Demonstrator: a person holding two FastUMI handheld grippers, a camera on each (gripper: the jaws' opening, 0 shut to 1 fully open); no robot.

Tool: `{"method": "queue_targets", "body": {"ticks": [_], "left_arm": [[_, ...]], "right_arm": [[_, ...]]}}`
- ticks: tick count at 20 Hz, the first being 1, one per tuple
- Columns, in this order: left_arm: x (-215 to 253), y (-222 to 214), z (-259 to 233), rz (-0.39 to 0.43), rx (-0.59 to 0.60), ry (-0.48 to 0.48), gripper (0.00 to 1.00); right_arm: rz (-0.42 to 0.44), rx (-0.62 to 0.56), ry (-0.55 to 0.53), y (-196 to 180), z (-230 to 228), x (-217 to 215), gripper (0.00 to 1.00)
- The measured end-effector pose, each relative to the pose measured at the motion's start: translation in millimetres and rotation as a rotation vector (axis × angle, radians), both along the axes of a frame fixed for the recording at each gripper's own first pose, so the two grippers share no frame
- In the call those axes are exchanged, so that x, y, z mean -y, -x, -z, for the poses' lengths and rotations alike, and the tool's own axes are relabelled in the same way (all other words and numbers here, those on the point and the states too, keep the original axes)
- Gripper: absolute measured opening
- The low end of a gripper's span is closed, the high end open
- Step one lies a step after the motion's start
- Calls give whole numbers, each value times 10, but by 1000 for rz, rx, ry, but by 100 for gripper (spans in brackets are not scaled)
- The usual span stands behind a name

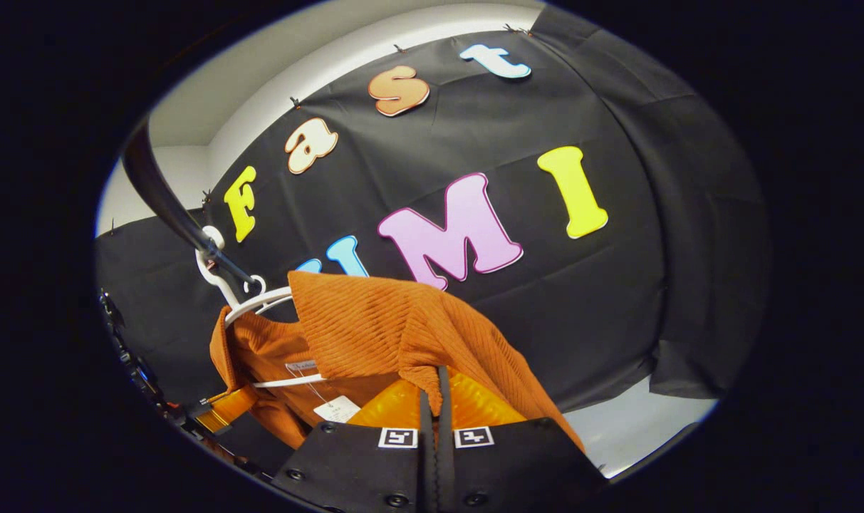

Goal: Grasp the clothes on the hanger with both hands and then place them into the laundry hamper below.

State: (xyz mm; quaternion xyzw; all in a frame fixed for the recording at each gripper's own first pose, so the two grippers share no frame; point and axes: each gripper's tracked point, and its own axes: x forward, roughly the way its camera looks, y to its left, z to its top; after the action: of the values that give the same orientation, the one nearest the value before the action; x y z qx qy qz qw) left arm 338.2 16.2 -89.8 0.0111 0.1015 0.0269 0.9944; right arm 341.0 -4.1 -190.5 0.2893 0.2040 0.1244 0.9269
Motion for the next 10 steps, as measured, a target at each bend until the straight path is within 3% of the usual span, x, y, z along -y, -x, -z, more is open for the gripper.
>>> {"method": "queue_targets", "body": {"ticks": [7, 10], "left_arm": [[-176, -38, -236, -37, 36, -2, 5], [-232, -71, -300, -49, 43, 5, 5]], "right_arm": [[121, 117, -43, -213, -419, 377, 4], [211, 99, -16, -369, -267, 533, 4]]}}
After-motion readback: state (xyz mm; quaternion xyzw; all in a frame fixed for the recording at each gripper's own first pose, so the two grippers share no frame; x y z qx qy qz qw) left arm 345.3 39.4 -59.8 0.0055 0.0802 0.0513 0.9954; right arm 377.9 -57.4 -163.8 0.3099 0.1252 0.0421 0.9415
